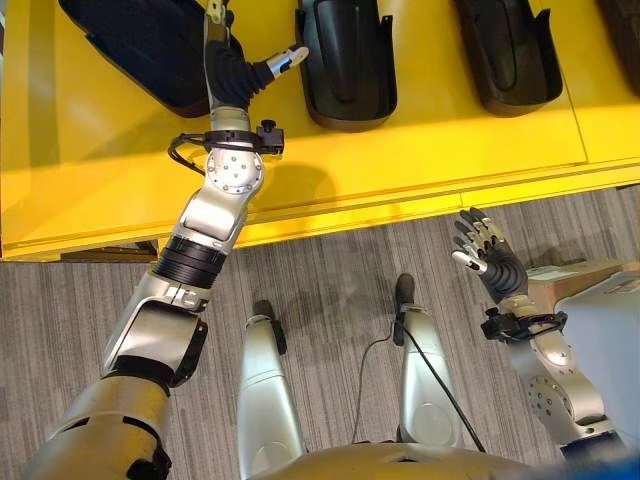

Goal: Move parts from the plastic box to the shelf.

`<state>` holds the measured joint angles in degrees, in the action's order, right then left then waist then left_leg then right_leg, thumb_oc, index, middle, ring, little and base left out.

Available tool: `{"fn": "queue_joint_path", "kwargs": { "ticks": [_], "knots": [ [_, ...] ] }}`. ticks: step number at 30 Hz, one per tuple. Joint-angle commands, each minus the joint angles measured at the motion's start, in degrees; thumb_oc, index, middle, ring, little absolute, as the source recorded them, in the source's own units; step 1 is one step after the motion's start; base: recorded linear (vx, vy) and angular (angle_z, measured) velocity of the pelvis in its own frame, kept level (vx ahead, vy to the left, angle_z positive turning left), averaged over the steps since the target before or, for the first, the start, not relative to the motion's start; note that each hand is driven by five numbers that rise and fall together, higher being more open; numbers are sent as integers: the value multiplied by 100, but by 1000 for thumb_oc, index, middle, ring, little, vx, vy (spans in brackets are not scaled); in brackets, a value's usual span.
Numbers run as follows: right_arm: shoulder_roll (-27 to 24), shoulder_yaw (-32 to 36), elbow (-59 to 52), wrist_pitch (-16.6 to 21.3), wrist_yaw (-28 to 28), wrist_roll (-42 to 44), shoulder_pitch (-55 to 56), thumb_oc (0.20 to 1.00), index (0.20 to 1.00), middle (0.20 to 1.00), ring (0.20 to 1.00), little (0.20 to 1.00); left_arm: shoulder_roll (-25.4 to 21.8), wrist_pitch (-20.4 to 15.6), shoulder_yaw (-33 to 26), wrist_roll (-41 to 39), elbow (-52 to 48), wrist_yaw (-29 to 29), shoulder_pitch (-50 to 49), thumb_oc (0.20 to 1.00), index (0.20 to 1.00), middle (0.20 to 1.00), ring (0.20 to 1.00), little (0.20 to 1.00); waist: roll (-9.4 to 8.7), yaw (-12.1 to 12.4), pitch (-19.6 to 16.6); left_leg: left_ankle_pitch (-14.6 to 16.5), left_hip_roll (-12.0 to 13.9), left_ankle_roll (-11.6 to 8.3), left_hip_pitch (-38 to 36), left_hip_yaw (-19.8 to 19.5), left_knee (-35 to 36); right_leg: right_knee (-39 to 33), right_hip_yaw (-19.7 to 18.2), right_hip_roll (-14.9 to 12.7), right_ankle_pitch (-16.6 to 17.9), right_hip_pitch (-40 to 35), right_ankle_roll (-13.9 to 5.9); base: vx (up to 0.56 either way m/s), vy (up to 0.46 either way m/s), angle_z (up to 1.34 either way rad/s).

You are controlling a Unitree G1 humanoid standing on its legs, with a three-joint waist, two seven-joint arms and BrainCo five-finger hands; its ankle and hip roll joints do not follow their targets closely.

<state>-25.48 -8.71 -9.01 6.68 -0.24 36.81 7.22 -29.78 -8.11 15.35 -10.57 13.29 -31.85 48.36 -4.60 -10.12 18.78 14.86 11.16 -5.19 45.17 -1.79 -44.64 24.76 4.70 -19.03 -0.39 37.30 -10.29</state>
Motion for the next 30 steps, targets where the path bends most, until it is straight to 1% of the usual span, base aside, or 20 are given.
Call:
{"fn": "queue_joint_path", "kwargs": {
  "ticks": [1,6,11,21,22,26,29,30],
  "knots": [
    [-190,211,-151,359,-5,-68,-89,1000,1000,1000,1000,1000,-159,-259,-185,97,207,-207,304,1000,1000,1000,1000,1000,103,-48,46,-152,-25,142,-313,166,515,1057,-22,-80,-973,-46,161,0,0,0],
    [-179,201,-136,360,-52,-87,-88,1000,1000,1000,1000,1000,-128,-212,-336,159,262,-316,146,1000,1000,1000,1000,1000,66,-37,63,-128,-35,151,-285,167,463,1059,-21,-86,-971,-47,161,0,0,0],
    [-164,220,-124,340,-62,-93,-83,1000,1000,1000,1000,1000,-95,-166,-366,175,272,-262,21,1000,1000,1000,1000,1000,50,-29,73,-120,-45,161,-256,177,436,1081,-26,-99,-979,-38,171,0,0,0],
    [-157,215,-68,261,-40,-128,-92,1000,1000,1000,1000,1000,-34,-25,-133,110,444,158,-70,1000,1000,1000,1000,1000,45,-17,102,-116,-72,191,-238,200,437,1087,-58,-107,-964,-21,182,0,0,0],
    [-136,206,-49,250,-39,-143,-91,1000,1000,1000,1000,1000,20,13,-77,75,500,274,-114,1000,1000,1000,1000,1000,51,-20,118,-112,-78,200,-239,198,426,1104,-78,-104,-963,-8,187,0,0,0],
    [-107,193,-36,215,-7,-139,-100,1000,1000,1000,1000,1000,87,58,-27,14,569,436,-182,1000,1000,1000,1000,1000,65,-26,135,-113,-79,208,-244,226,422,1125,-115,-103,-964,11,191,0,0,0],
    [-97,217,-49,204,16,-127,-74,1000,1000,1000,1000,1000,20,149,28,205,530,587,-249,1000,1000,1000,1000,1000,77,-26,150,-99,-80,213,-242,217,391,1151,-112,-106,-969,14,196,0,0,0],
    [-96,237,-49,202,32,-122,-65,1000,1000,1000,1000,1000,-54,214,53,401,496,633,-276,1000,1000,1000,1000,1000,80,-22,155,-90,-83,214,-249,221,391,1155,-121,-105,-971,18,198,0,0,0]
  ]
}}
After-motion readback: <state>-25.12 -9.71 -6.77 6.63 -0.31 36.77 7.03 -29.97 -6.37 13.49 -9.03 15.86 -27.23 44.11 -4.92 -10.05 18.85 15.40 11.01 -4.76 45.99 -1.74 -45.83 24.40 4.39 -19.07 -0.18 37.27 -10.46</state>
